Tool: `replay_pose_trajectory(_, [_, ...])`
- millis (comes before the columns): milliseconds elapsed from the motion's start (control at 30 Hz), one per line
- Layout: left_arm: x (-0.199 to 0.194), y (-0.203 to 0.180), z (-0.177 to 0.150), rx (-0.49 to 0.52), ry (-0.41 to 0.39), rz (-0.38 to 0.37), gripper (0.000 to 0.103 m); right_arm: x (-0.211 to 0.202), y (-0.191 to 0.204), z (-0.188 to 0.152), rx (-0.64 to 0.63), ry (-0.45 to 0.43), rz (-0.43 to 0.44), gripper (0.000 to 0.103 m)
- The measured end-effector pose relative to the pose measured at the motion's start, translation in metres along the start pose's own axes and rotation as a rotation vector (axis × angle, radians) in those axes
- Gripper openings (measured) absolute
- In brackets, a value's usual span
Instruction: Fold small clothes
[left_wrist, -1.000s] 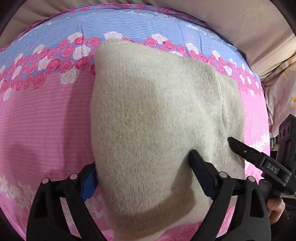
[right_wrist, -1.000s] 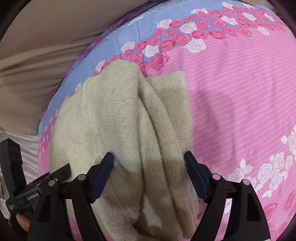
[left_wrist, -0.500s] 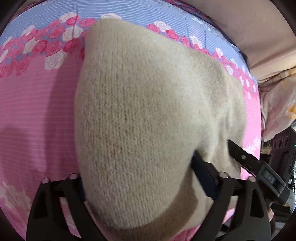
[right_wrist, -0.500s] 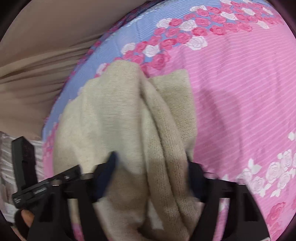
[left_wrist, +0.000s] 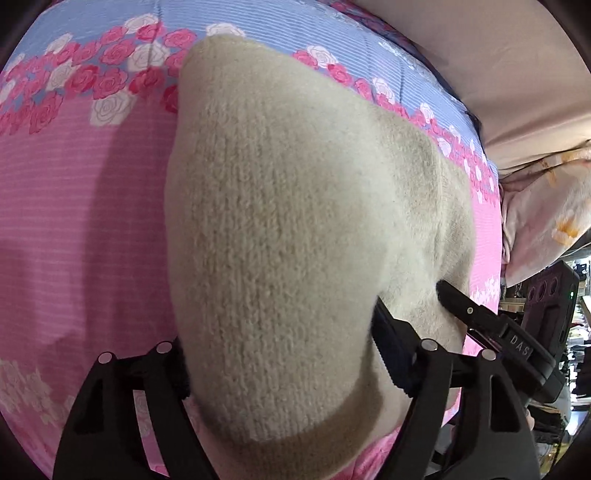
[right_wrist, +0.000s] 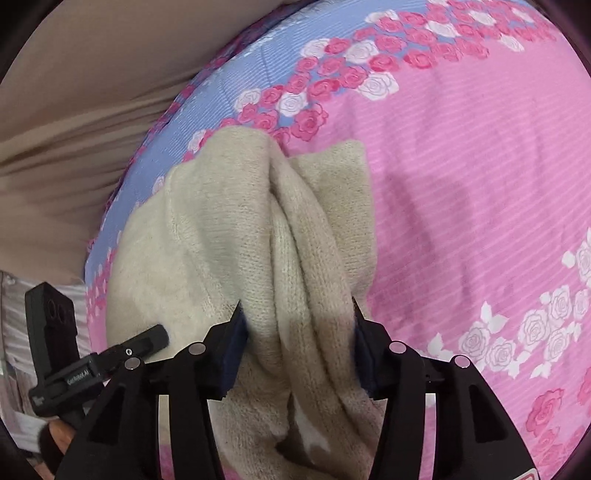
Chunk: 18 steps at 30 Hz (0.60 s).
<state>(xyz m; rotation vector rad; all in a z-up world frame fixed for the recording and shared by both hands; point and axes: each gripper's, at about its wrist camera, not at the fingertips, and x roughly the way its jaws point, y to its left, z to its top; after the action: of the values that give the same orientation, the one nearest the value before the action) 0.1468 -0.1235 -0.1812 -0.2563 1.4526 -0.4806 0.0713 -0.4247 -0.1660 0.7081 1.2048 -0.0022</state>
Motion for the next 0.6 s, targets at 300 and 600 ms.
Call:
replay_pose_trajectory(300, [-0.062,-0.045,0.001,0.114,-0.077,-0.145,0.047,-0.076,0.052,-0.009,-0.122,-0.157,-0.033,0.031])
replay_pose_trajectory(600, [-0.173,-0.109,-0.028,0.328,-0.249,-0.219,0.047,-0.195,0.098,-0.032,-0.206,-0.384,0.003,0.031])
